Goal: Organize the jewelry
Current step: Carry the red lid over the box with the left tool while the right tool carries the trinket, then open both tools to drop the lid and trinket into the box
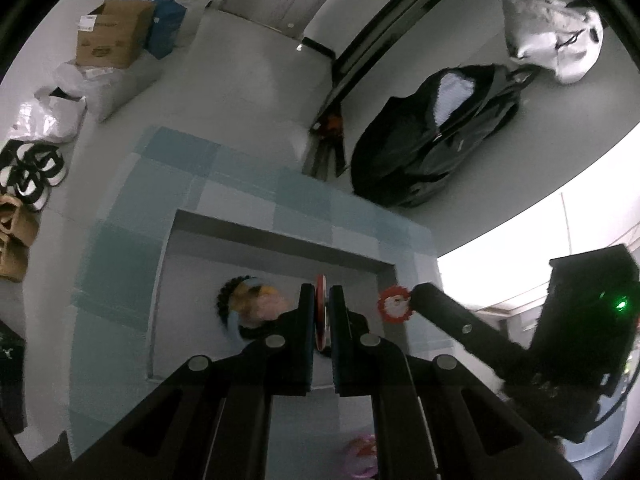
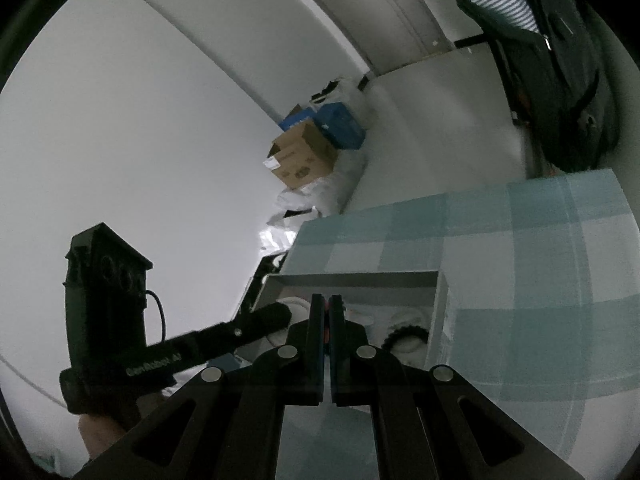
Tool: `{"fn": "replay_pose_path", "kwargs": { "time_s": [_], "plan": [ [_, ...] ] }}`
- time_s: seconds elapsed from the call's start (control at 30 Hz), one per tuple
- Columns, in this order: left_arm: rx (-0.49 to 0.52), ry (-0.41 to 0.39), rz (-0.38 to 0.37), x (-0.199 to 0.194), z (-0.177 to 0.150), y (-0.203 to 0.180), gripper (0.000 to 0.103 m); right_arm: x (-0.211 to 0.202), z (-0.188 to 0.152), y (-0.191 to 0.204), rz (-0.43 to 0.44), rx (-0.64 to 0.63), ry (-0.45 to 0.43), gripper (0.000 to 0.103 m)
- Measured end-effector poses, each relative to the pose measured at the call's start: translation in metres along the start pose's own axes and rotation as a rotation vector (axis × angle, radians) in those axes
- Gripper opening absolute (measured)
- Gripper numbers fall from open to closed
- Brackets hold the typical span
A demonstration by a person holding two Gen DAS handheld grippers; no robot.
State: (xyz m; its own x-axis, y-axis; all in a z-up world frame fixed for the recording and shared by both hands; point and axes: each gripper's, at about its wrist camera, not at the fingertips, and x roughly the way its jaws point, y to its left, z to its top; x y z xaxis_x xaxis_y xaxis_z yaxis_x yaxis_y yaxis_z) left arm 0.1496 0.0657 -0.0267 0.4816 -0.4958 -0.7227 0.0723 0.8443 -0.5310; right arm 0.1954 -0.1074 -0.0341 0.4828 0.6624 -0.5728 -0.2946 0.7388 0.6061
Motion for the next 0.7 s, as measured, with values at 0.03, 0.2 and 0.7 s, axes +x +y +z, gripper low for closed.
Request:
{"fn": "replay_pose_path", "kwargs": {
  "time_s": [0.03, 0.2, 0.7],
  "plan": [
    [0.019, -0.003, 0.022, 0.000, -0.001, -0.002, 0.003, 0.001, -0.001, 0.000, -0.001, 0.002, 0.002, 0.001],
    [0.044, 0.005, 0.044, 0.002, -0.003, -0.003, 0.003, 0.003, -0.002, -0.003, -0.011, 0.011, 0.004, 0.001],
    [-0.014, 0.034, -0.007, 0.002, -0.002, 0.007, 0.031, 0.006, -0.007, 0.001, -0.069, -0.013, 0.022, 0.009]
  ]
}}
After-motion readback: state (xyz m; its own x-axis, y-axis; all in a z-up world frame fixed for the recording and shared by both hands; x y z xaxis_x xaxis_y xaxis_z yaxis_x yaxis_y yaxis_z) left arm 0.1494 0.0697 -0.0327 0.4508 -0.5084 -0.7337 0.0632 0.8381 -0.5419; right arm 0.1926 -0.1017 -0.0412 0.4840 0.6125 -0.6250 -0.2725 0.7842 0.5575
